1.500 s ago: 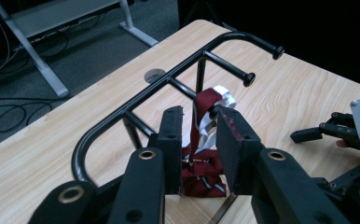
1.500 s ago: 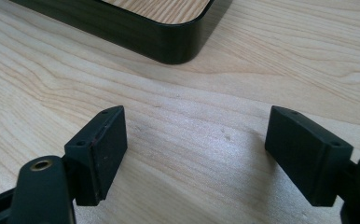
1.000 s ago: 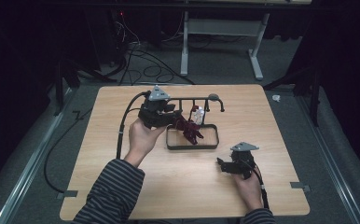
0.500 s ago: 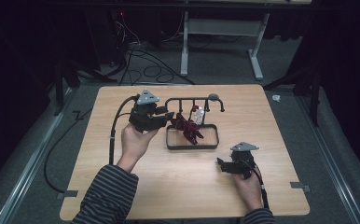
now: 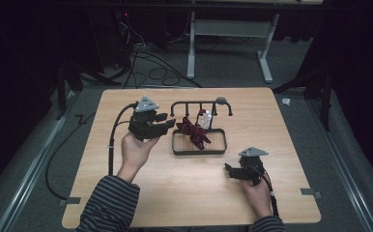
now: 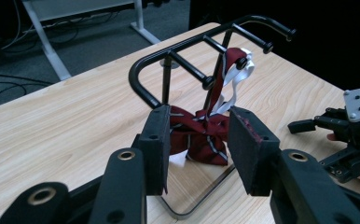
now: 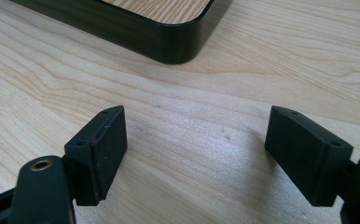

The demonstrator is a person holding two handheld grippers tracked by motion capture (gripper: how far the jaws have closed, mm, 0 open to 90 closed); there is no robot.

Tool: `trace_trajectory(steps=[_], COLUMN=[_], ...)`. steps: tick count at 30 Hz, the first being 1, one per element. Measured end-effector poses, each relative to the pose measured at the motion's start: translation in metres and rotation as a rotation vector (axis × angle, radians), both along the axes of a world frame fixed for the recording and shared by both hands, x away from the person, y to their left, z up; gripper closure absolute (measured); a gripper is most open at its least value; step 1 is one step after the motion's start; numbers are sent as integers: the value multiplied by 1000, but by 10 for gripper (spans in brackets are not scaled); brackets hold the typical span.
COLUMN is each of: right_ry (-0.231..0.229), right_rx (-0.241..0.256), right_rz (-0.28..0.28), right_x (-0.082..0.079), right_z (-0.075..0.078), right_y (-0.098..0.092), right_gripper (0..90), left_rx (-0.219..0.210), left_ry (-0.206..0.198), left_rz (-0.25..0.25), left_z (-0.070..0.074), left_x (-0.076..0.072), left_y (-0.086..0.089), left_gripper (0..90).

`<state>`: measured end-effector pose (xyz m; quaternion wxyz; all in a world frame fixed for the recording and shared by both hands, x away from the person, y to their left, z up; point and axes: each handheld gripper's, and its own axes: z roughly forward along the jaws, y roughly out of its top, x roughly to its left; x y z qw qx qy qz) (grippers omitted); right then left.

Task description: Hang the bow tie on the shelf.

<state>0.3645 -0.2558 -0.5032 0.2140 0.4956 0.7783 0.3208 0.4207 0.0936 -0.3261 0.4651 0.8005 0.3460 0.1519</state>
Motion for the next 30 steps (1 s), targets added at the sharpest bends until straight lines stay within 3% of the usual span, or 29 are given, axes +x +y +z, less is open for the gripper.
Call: trace_trajectory(steps=[30], right_ry=[0], right_rx=[0], right_rz=[0], right_x=[0], right_z=[0], right_y=[0], right_gripper=[218], left_rx=[-25], left_ry=[12], left_rz=[36], left_z=[-9], left_x=[-16], left_y=[24], left_gripper=[591])
